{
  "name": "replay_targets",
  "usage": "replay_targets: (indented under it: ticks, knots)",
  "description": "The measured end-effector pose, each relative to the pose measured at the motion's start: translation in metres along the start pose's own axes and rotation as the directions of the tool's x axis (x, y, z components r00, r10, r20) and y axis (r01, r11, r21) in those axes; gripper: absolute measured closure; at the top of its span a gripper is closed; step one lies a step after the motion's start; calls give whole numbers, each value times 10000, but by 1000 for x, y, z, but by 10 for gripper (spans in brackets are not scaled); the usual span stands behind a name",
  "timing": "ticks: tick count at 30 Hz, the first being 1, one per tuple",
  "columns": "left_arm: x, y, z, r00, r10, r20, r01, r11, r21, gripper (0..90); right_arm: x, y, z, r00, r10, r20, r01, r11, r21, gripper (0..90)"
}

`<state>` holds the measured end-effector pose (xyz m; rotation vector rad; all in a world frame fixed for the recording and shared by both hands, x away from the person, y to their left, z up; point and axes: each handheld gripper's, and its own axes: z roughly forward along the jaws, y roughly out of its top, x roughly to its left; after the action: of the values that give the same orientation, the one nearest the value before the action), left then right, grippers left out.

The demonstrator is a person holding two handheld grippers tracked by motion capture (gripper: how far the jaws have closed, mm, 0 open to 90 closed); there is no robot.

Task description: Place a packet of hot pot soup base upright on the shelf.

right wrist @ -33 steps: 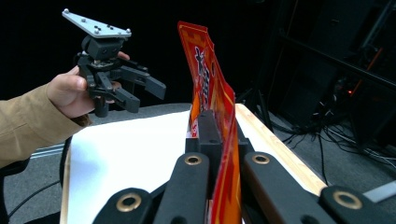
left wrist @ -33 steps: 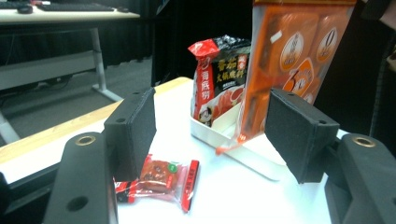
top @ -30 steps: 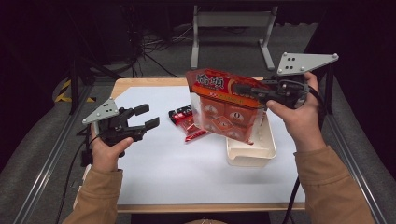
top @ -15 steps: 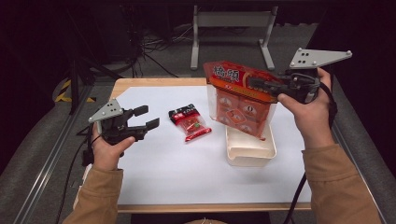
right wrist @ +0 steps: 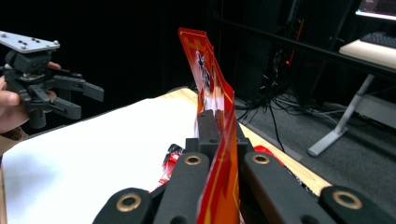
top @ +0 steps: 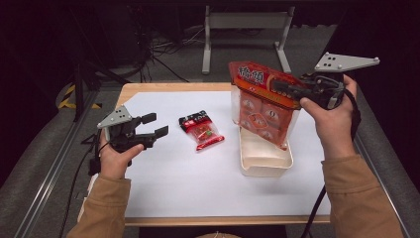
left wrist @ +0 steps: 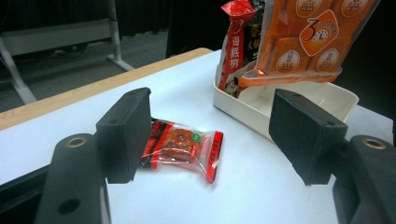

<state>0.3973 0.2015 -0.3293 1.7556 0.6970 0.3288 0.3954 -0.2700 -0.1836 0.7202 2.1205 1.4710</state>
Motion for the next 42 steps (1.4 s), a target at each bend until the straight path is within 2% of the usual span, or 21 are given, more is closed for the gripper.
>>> replay_targets:
  ticks: [9, 16, 27, 42]
  knots:
    - [2, -1, 0, 9999, -29, -121, 30, 9999, 123, 298, -8, -15, 1, 9983, 526, 247, -524, 9986, -54, 900]
    - [3, -2, 1, 9998, 14, -178, -10, 9998, 205, 294, -14, -25, 3, 9966, 764, 309, -767, 9970, 64, 900]
    - [5, -2, 0, 9995, 3, -301, 5, 9997, 262, 286, -19, -45, 7, 9942, 940, 520, -957, 9949, 311, 900]
    - [5, -3, 2, 9993, -14, -370, 32, 9988, 483, 274, -22, -66, 10, 9929, 1107, 437, -1113, 9937, 124, 900]
